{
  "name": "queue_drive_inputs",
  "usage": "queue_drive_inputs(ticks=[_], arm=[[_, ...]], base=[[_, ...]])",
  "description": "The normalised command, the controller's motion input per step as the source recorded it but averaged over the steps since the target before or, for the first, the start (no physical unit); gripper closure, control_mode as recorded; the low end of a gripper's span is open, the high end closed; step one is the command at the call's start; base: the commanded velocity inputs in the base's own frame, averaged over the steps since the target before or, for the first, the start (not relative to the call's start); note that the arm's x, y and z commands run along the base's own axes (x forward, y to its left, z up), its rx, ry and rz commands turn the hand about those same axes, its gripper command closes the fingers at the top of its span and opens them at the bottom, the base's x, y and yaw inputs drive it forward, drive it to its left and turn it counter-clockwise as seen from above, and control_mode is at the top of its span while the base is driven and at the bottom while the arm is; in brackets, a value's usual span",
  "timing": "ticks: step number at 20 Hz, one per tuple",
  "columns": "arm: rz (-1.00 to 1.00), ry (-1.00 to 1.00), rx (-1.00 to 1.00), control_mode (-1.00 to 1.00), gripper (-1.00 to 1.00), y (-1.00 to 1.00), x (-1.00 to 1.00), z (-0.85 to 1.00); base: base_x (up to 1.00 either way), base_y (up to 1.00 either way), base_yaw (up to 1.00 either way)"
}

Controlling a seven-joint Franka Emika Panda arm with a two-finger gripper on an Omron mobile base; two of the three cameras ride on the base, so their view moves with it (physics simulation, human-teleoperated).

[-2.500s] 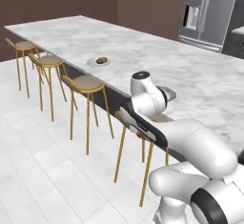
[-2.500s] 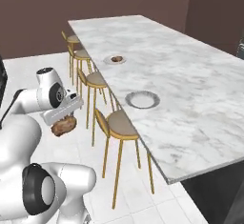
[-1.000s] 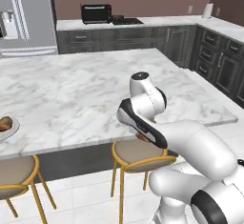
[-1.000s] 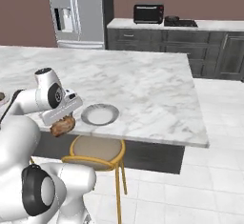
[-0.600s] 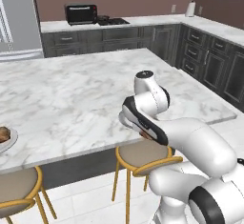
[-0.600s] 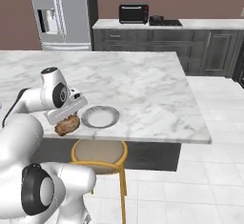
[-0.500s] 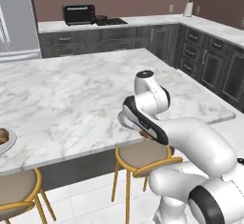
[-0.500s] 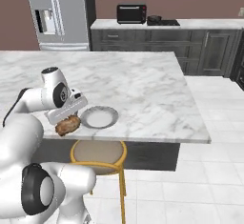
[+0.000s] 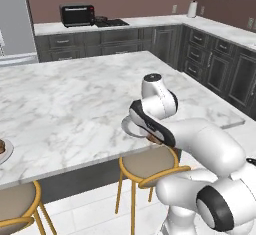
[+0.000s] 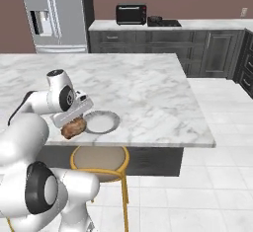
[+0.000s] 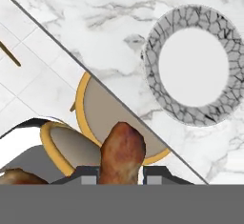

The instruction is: Take the chicken drumsticks from the pan and place one on each plate on the dining counter.

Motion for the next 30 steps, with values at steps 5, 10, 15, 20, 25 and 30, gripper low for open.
queue_drive_inputs(ticks=[5, 10, 15, 20, 25, 30], arm=[[0.37, 0.2, 0.16, -1.0, 1.0, -0.2, 0.74, 0.0], [0.71, 0.11, 0.11, -1.0, 1.0, -0.12, 0.71, 0.0], [0.68, 0.0, 0.06, -1.0, 1.0, 0.0, 0.73, -0.09], [0.5, -0.3, -0.01, -1.0, 1.0, 0.18, 0.38, -0.43], [0.26, -0.15, -0.08, -1.0, 1.0, 0.29, 0.39, -0.43], [0.22, -0.03, -0.01, -1.0, 1.0, 0.07, 0.38, -0.35]], base=[[0.0, 0.0, 0.0], [0.0, 0.0, 0.0], [0.0, 0.0, 0.0], [0.0, 0.0, 0.0], [0.0, 0.0, 0.0], [0.0, 0.0, 0.0]])
